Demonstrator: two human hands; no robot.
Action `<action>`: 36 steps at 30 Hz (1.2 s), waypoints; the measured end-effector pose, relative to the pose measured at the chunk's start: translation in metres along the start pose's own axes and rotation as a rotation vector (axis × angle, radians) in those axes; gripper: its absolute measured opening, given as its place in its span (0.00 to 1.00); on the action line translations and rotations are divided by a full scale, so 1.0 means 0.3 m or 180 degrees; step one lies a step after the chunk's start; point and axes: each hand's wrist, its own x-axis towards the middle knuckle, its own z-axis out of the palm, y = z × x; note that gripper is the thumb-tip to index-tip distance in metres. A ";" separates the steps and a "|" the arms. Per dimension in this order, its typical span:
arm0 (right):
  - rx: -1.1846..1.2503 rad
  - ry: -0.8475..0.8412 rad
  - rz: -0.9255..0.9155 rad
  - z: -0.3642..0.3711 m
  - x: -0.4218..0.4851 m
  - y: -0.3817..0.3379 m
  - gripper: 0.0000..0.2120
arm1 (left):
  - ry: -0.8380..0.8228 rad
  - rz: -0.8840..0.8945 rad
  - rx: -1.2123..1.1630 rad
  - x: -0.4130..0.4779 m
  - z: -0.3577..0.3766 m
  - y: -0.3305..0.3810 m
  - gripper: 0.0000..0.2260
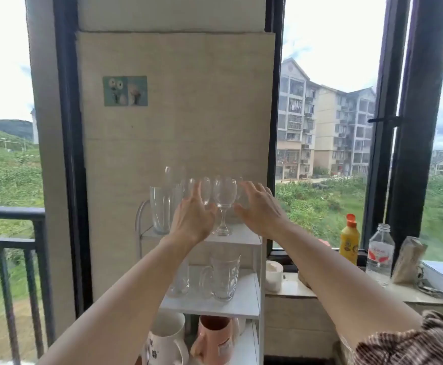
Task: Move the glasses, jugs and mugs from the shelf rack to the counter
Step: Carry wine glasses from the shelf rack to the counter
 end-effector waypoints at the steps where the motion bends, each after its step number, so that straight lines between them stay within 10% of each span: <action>1: 0.0130 0.0056 -0.0051 0.010 0.026 0.002 0.26 | 0.0040 -0.0043 -0.0005 0.019 0.004 -0.004 0.28; 11: 0.1099 0.0014 0.0325 0.088 0.169 0.033 0.19 | 0.0093 -0.0341 0.0028 0.139 0.030 -0.023 0.19; 36: 0.2434 0.1236 0.0878 -0.287 -0.108 0.149 0.28 | 0.0666 0.1116 -0.0832 -0.037 0.030 0.183 0.16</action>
